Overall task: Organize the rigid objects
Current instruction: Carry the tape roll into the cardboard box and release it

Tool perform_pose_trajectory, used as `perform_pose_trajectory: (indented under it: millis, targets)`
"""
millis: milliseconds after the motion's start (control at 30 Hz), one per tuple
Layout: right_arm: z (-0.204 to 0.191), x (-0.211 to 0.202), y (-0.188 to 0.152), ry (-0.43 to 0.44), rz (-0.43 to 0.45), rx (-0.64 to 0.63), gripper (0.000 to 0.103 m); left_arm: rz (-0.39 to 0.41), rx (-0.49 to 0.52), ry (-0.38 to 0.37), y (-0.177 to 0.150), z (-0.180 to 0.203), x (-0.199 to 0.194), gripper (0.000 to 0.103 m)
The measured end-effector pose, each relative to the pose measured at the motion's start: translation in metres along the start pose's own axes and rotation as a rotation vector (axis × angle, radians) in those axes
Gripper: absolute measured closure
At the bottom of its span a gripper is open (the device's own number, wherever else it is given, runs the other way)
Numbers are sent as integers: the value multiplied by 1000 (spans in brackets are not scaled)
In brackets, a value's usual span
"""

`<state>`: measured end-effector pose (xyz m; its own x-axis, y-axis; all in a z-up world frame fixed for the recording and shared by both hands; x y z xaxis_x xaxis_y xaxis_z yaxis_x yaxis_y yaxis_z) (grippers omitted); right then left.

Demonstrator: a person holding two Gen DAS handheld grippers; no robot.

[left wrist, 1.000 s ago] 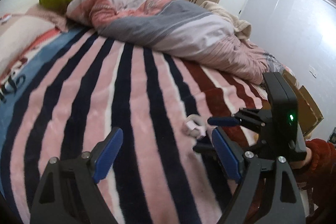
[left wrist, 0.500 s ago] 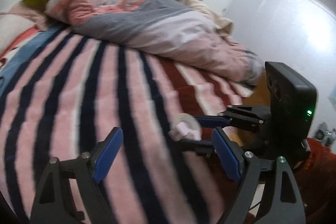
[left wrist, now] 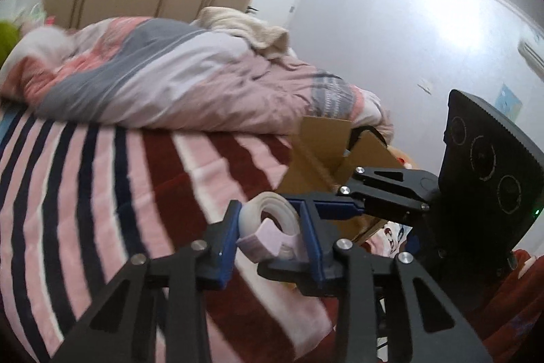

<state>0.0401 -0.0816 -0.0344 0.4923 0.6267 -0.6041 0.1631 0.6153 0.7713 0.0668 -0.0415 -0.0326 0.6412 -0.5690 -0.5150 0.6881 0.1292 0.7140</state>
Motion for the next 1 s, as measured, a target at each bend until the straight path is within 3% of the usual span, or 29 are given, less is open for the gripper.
perform_pose_trajectory:
  millis: [267,633,667,700,767,800,833,1000]
  targets:
    - [55,-53,-35,-114,-11,72,67,-66,88,-42,18,64,55,71]
    - [120,-84,-90,-226,-71,187,66,-168,153,-73,24,121,134,70]
    - [125,-85,-94,-237,-75,199,66,-174,158,-74,24,125,139,63]
    - [130,-86,-99,-251,-82,213,65,-178,161,-73,23,127,142,45]
    - [135,-89,-105,-269,-95,227,50,-154,169,-65,25,130,141,19]
    - [137,-91,-107,-278,-93,234,36,-136,181,-55,26,131,138,17]
    - [138,-94,-109,-281,-87,239,32,-126,194,-44,27,132,136,17]
    - [138,-96,-110,-277,-90,240,32,-80,213,36,32,122,118,16]
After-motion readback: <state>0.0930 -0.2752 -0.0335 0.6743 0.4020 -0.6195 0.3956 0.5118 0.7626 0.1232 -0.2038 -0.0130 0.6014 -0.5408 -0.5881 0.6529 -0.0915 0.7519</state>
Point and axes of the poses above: each gripper's, at about its wrist camera, not at the fingertips, and x roughly the way its jaws point, z to its right, y to its top, the point moved 5 cm from there along x, roughly the way its jaws point, and after that the axes turned 9 degrees about -x, right-handed, at the moved point
